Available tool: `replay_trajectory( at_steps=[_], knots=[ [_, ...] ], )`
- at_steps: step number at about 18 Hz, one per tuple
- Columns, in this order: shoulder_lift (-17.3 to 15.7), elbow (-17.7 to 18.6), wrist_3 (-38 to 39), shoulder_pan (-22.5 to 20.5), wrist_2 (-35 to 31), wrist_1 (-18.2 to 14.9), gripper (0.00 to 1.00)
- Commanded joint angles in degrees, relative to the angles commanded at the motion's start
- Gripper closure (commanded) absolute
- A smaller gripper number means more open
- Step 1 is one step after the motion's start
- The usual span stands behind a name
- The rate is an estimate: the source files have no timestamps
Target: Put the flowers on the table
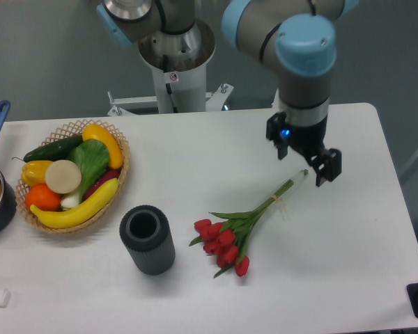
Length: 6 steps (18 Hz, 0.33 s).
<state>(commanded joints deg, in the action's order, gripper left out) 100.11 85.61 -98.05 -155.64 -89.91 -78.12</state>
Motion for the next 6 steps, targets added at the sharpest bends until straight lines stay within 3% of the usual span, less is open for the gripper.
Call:
replay_trajectory(
  at_steps=[3, 6],
  knots=[
    [-0.71, 0.00, -6.00, -1.94, 1.05, -1.77, 0.00],
    [-0.89, 0.26, -6.45, -2.03, 1.41, -1.77, 0.00]
  ],
)
